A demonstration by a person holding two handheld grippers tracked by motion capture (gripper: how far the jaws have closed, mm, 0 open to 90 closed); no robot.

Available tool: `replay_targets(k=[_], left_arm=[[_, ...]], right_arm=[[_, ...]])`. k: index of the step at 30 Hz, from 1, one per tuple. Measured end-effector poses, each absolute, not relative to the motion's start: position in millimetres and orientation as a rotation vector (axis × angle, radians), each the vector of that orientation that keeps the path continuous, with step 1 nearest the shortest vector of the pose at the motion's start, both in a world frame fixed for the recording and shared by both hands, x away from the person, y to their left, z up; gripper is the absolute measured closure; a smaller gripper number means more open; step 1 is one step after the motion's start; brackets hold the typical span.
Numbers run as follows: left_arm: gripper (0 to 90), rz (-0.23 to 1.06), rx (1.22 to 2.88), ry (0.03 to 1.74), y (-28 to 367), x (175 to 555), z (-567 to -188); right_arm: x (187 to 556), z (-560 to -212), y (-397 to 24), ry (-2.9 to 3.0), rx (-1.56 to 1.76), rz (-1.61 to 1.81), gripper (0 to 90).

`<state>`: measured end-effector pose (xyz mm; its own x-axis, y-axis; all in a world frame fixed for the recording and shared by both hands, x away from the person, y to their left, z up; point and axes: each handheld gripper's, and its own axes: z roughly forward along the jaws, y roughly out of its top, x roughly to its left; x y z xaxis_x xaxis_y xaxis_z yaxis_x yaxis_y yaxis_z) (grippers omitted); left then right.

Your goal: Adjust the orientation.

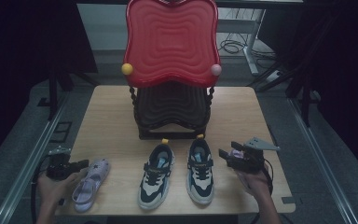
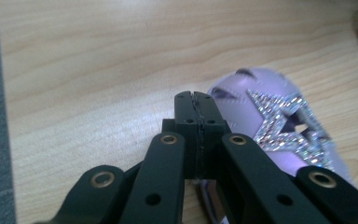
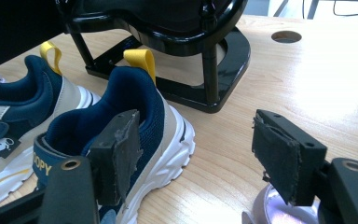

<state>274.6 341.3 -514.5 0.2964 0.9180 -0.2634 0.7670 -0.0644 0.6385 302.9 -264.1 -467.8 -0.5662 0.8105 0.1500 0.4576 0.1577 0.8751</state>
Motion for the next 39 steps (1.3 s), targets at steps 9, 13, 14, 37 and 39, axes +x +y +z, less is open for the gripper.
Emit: replay_targets(k=[9,13,14,37,39], left_arm=[[79.3,0.366,1.787,1.415,323,260,-474],[68.5,0.387,1.8,1.361,301,258,-461],[65.1,0.384,1.805,1.351,296,259,-459],[44.6,0.327,1.863,1.308,266,267,-460],[44.1,0.317,1.863,1.307,266,266,-461]], right_arm=[[304,-468,-266,2.073,1.228,1.374,32.2],[304,-468,-267,2.07,1.227,1.374,32.2],[304,-468,-267,2.07,1.23,1.373,32.2],[292,-476,-277,2.082,1.251,1.232,34.5],[286,-476,-279,2.086,1.252,1.228,35.4]])
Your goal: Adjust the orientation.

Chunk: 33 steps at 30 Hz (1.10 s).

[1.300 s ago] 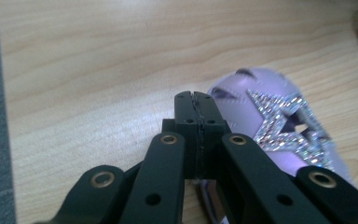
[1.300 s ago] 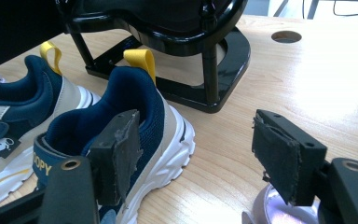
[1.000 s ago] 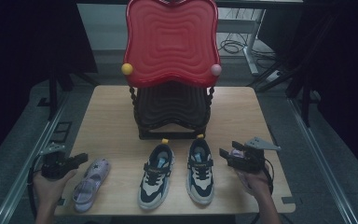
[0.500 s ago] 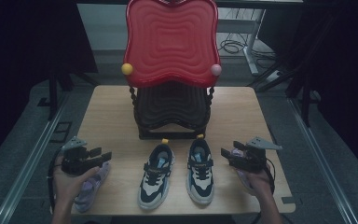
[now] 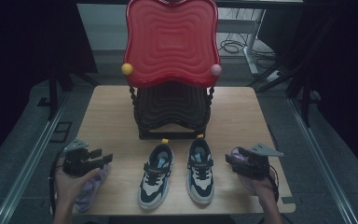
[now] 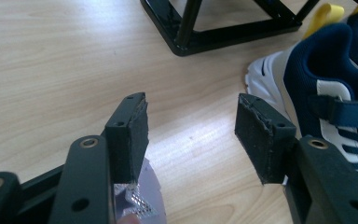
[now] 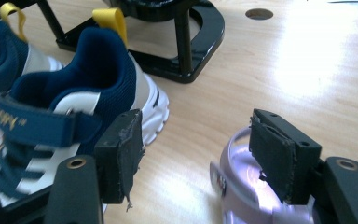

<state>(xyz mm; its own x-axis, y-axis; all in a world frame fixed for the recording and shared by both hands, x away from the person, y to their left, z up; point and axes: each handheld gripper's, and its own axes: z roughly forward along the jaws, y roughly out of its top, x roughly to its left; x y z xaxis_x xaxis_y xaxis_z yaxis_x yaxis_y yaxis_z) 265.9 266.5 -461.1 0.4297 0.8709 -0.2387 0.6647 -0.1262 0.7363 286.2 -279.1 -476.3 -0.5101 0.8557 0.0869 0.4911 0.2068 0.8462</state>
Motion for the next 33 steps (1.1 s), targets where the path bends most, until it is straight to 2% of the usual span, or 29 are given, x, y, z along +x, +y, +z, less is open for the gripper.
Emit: replay_targets(k=[5,12,22,33], left_arm=[[43.2,0.291,1.865,1.274,265,262,-458],[42.5,0.312,1.871,1.268,266,258,-452],[42.0,0.292,1.915,1.247,260,263,-455],[41.6,0.279,1.928,1.256,261,260,-457]], right_arm=[[277,-474,-286,2.082,1.263,1.24,41.4],[272,-467,-296,2.122,1.208,1.209,55.4],[263,-473,-336,2.139,1.246,1.113,85.9],[254,-488,-369,2.086,1.343,1.003,89.2]])
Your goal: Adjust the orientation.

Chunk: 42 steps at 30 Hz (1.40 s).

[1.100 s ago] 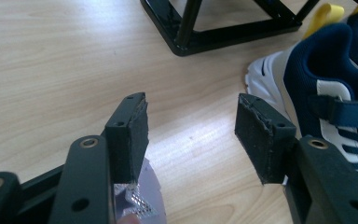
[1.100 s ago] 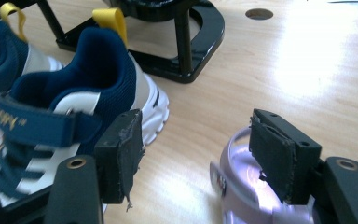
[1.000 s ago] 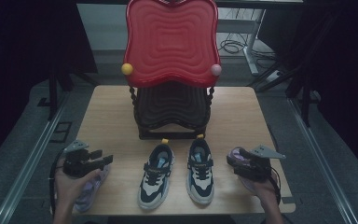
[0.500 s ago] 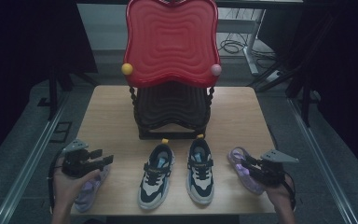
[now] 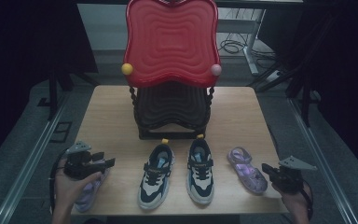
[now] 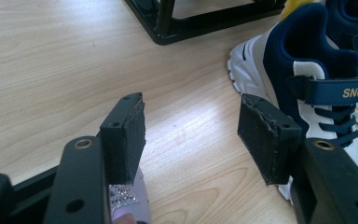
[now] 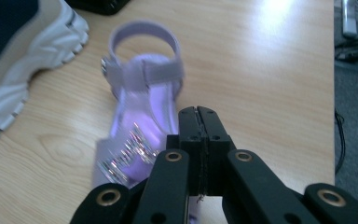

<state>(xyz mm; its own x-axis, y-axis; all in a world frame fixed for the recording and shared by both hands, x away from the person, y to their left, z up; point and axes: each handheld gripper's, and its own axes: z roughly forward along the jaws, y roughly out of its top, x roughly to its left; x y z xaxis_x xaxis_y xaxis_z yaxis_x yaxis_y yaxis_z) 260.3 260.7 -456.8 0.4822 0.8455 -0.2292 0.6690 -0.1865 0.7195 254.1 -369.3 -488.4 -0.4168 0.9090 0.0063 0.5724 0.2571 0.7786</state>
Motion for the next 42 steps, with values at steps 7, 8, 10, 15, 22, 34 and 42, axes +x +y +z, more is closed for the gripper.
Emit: replay_targets(k=[7,8,10,15,22,34,42], left_arm=[[41.7,0.279,1.924,1.273,264,260,-460],[41.7,0.279,1.923,1.273,264,260,-460],[42.2,0.303,1.904,1.268,264,259,-458],[42.3,0.321,1.885,1.255,267,255,-452],[42.2,0.315,1.879,1.268,269,256,-452],[42.0,0.309,1.883,1.266,270,256,-453],[41.9,0.315,1.874,1.266,272,255,-451]], right_arm=[[251,-499,-379,2.09,1.378,0.961,89.2],[250,-500,-381,2.093,1.385,0.961,89.1],[249,-502,-383,2.1,1.388,0.957,89.1],[245,-504,-380,2.139,1.375,0.959,89.2],[234,-505,-375,2.204,1.362,0.993,89.3],[227,-501,-350,2.262,1.294,0.982,89.3],[229,-502,-333,2.338,1.241,1.04,89.3]])
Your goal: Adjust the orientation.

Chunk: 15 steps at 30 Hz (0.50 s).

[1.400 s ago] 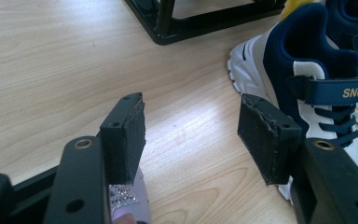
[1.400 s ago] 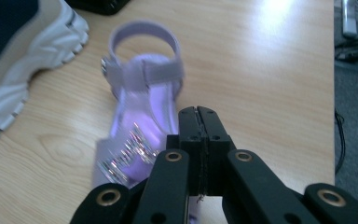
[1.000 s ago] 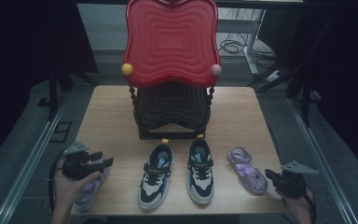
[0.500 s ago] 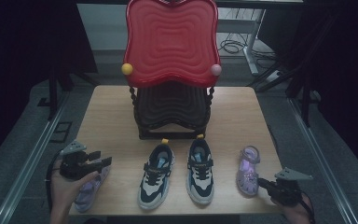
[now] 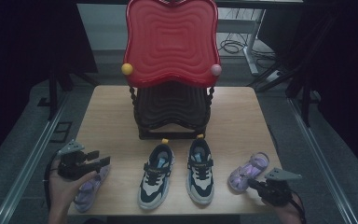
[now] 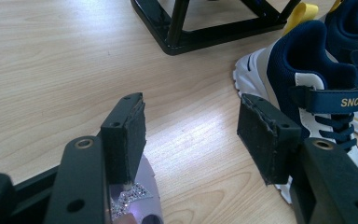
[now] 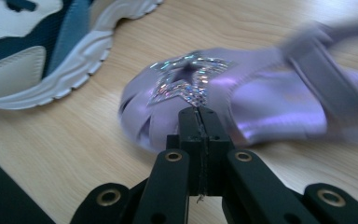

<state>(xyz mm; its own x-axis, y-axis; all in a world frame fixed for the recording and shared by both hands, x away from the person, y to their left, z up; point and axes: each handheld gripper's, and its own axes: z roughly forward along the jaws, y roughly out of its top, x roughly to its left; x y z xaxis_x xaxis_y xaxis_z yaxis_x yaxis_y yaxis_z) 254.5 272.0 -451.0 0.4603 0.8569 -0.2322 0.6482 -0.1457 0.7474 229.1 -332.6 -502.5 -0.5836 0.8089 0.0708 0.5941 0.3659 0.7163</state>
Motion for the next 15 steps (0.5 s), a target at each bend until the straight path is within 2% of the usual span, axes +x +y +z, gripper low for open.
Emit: replay_targets(k=[15], left_arm=[[41.6,0.318,1.865,1.278,279,253,-450]], right_arm=[[234,-510,-286,2.376,1.143,0.968,89.2]])
